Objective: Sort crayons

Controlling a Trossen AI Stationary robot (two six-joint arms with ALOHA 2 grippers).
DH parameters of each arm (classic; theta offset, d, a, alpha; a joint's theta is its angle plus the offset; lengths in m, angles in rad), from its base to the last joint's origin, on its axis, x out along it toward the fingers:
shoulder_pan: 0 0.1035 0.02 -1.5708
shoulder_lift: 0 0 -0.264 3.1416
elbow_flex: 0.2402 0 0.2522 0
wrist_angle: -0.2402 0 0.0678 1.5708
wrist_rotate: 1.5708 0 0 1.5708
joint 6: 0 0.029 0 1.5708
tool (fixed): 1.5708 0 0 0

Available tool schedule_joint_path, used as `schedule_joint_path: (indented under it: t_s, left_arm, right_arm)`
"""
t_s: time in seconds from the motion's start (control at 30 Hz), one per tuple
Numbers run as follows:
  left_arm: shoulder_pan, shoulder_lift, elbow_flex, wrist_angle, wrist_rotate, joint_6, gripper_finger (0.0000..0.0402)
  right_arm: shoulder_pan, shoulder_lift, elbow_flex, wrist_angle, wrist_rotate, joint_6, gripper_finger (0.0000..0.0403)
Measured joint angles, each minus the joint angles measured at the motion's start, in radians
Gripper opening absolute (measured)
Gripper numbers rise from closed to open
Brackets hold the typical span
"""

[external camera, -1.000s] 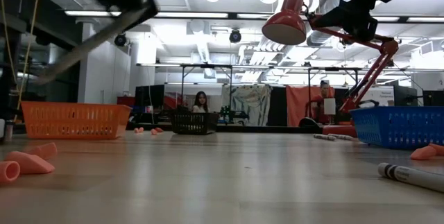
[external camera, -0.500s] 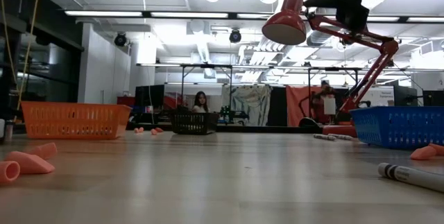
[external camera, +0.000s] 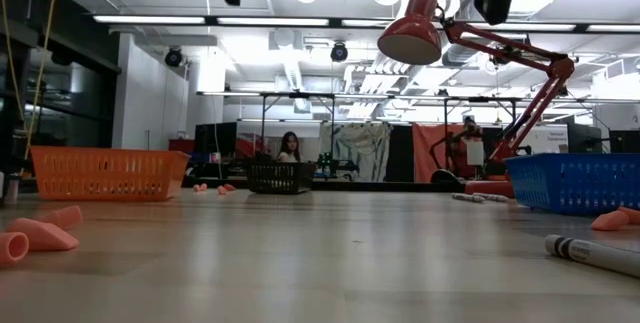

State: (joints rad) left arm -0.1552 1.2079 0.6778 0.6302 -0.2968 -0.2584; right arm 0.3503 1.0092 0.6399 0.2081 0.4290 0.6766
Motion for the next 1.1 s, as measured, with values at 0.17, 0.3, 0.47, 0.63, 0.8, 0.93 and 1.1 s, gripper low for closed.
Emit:
schedule_joint_path:
  t_s: [0.17,0.3,0.47,0.63,0.8,0.93,1.1]
  left_arm:
    - [0.034,0.001,-0.012,0.002,0.003,-0.001,0.0]
    - [0.048,0.0,-0.012,0.004,0.0,-0.022,0.0]
    - [0.064,0.0,-0.012,0.003,0.0,-0.046,0.0]
    - [0.086,0.0,-0.012,0.003,-0.001,-0.054,0.0]
    - [0.135,0.0,-0.006,-0.02,0.094,-0.054,0.0]
    - [0.202,0.0,0.105,-0.344,0.191,-0.007,0.0]
    - [0.281,0.025,0.336,-0.957,0.264,0.135,0.0]
  right_arm:
    - [-0.04,0.0,0.0,0.0,-0.028,-0.086,0.0201]
    - [-0.085,0.0,0.0,0.008,-0.1,-0.175,0.0201]
    - [-0.145,0.0,0.0,0.02,-0.13,-0.228,0.0201]
    - [-0.214,0.0,0.0,0.052,-0.195,-0.267,0.0201]
    - [-0.273,0.0,0.0,0.074,-0.201,-0.267,0.0201]
    - [-0.318,0.0,0.0,0.121,-0.201,-0.242,0.0201]
    - [-0.356,0.0,0.0,0.171,-0.194,-0.231,0.0201]
